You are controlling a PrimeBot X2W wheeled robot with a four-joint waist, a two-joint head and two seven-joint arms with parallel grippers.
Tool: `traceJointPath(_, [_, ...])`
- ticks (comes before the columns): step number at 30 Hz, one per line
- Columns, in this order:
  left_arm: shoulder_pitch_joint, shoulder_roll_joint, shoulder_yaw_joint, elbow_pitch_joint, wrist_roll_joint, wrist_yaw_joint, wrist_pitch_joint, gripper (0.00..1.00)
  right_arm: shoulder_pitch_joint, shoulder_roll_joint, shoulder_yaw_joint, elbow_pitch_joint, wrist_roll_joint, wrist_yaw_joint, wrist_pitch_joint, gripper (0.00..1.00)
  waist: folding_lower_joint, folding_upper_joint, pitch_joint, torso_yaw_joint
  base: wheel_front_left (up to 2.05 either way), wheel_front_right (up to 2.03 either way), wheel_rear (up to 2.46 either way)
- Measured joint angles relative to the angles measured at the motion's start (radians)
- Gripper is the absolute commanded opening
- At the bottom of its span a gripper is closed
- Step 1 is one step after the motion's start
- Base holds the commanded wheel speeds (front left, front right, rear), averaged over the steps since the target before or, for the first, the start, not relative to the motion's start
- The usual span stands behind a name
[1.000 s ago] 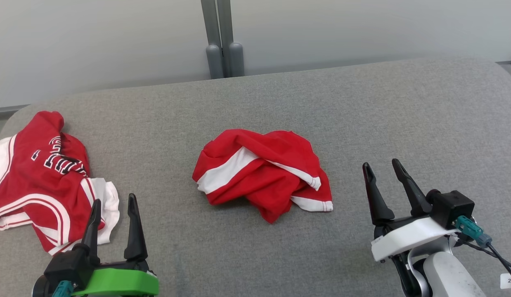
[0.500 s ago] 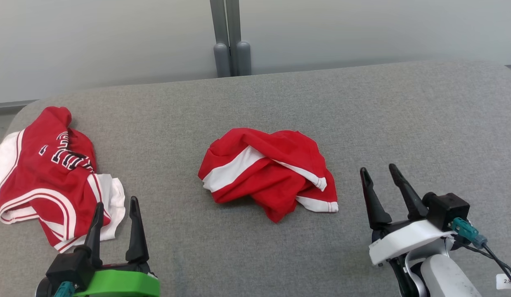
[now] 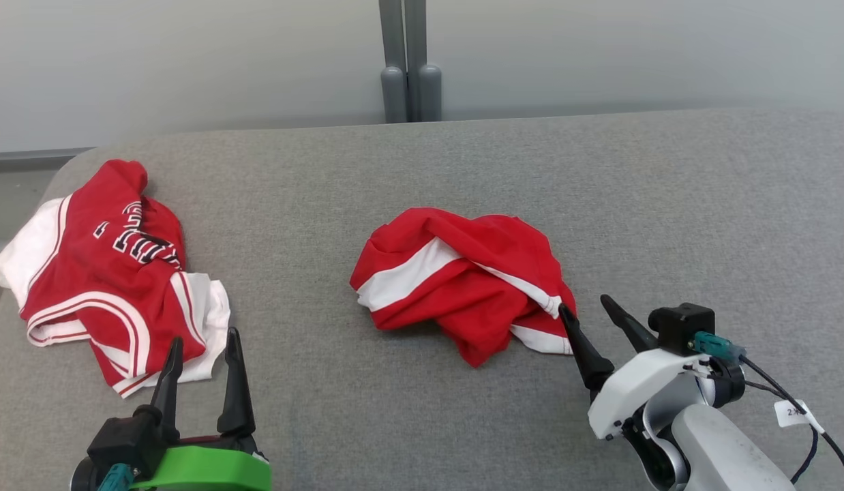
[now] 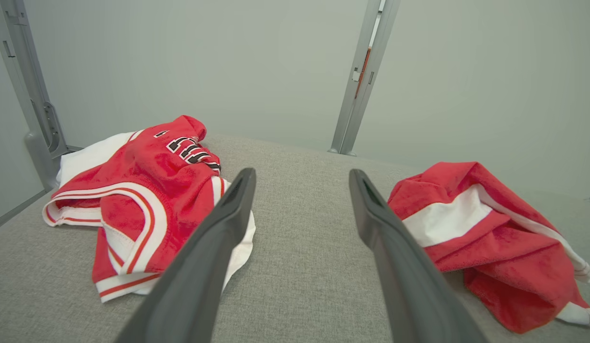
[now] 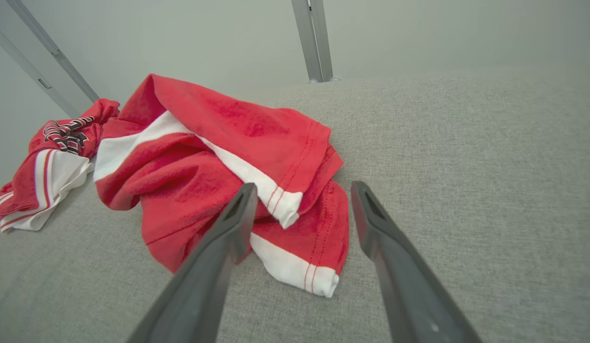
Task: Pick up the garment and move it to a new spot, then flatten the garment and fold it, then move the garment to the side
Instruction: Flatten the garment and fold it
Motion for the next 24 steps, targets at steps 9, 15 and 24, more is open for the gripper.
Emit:
traceJointPath(9, [-0.008,-0.008,0.003,0.006,0.002,-0.007,0.0,1.0,-0.058,-0.013,0.038,0.104,0.069,0.0,0.055,1.0,0.0,0.0,0.014,0.07,0.0,0.0,0.0])
traceJointPath(15, [-0.014,-0.012,0.009,0.011,0.006,-0.013,0.0,1.0,-0.077,-0.019,0.059,0.13,0.092,0.0,0.019,0.0,0.0,0.0,0.029,0.102,0.0,0.0,0.0])
traceJointPath(24, [-0.016,-0.014,0.017,0.028,0.009,-0.018,0.0,1.0,-0.108,-0.067,0.049,0.116,0.141,0.0,-0.029,0.0,0.0,0.0,0.031,0.086,0.0,0.0,0.0])
